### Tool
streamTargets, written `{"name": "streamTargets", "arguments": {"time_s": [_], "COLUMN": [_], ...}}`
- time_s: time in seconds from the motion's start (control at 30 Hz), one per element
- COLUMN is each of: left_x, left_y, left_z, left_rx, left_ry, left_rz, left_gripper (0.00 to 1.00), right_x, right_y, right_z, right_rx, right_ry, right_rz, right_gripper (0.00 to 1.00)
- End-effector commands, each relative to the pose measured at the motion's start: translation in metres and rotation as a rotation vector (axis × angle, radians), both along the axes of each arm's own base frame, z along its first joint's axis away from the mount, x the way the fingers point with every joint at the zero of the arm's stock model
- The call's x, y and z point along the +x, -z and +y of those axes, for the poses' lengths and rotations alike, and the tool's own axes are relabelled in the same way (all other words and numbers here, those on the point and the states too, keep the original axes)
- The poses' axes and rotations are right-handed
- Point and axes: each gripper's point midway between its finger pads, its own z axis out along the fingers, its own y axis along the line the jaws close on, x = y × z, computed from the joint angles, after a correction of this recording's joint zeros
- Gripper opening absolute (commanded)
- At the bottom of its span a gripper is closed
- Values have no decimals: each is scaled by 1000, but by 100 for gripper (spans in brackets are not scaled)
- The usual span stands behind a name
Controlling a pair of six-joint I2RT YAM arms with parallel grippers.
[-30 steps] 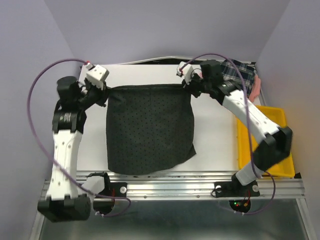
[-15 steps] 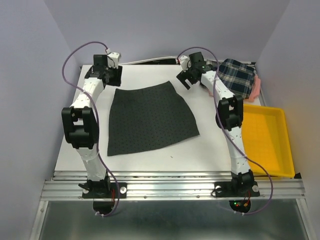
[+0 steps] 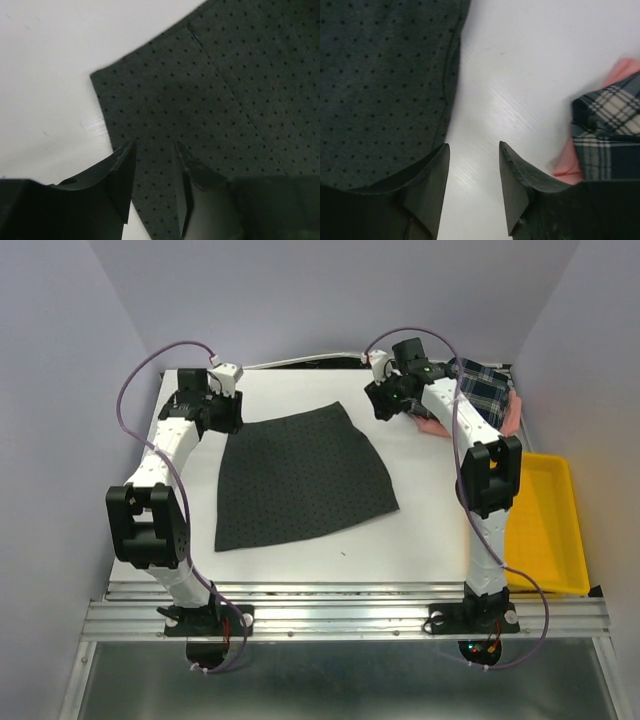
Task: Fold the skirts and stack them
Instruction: Fold the skirt
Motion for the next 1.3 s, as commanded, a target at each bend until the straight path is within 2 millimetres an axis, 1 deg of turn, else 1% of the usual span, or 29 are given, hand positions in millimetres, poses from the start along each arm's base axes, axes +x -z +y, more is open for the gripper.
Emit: {"name": "streamTargets", "arguments": {"time_s": [0.0,0.1,0.13,0.2,0.23,0.3,0.33,0.43,0.47,0.53,0.57,0.6,0.63,0.67,0.7,0.73,0.77,0.8,0.83,0.87,0.93,0.97,1.0,1.07,1.1,1.13,1.17,1.23,1.27], "left_x": [-39,-52,-56,-63,-66,-68,-67,-58,-50,-37,-21,-13,-4,17,24,33,53,60,67,78,83,83,82,74,66,52,42,22,4], "left_y": [32,60,67,89,96,117,116,129,131,132,123,132,133,121,139,141,128,140,135,120,91,78,46,27,6,13,3,12,32], "left_z": [-30,-34,-34,-30,-28,-22,-21,-10,-8,-2,-1,1,4,5,7,9,10,10,5,2,-10,-14,-16,-19,-20,-20,-20,-20,-19], "left_rx": [-128,-151,-151,-141,-135,-112,-103,-47,-35,1,11,23,45,56,74,89,95,107,95,87,48,40,36,38,40,33,29,24,15], "left_ry": [114,116,117,95,86,53,47,14,12,-4,3,5,-3,-1,0,-1,-3,10,40,59,118,141,155,170,173,171,173,172,164], "left_rz": [141,233,260,318,342,396,394,411,409,393,358,369,362,317,351,354,319,334,320,281,211,174,104,59,25,66,58,100,160], "left_gripper": [40,33,31,28,28,25,25,24,23,23,23,23,23,23,23,23,23,23,26,29,36,39,41,46,46,47,47,46,46], "right_x": [-48,-61,-70,-74,-79,-90,-97,-120,-137,-156,-169,-182,-203,-222,-239,-256,-270,-273,-268,-263,-248,-230,-206,-168,-145,-129,-106,-90,-84], "right_y": [43,67,83,97,112,135,143,157,160,157,143,138,141,136,124,123,116,108,94,88,71,59,35,18,-6,-11,-14,-6,20], "right_z": [23,15,7,1,-8,-21,-24,-30,-30,-22,-6,3,8,18,34,37,43,45,50,50,49,44,50,50,59,58,65,71,72], "right_rx": [100,59,24,-5,-44,-103,-114,-128,-108,-77,-38,-22,-21,0,-4,-7,17,36,58,51,50,85,134,194,225,230,236,235,214], "right_ry": [-61,-42,-26,-13,9,45,53,59,45,-2,-81,-125,-175,-239,-337,-378,-420,-441,-447,-445,-410,-365,-318,-260,-245,-219,-207,-205,-195], "right_rz": [292,360,396,397,404,442,466,529,560,582,570,579,608,629,606,624,648,645,611,593,559,530,468,392,320,287,246,247,306], "right_gripper": [48,45,44,44,43,37,33,26,22,19,19,19,18,18,11,7,6,6,6,8,11,12,18,23,29,29,30,30,30]}}
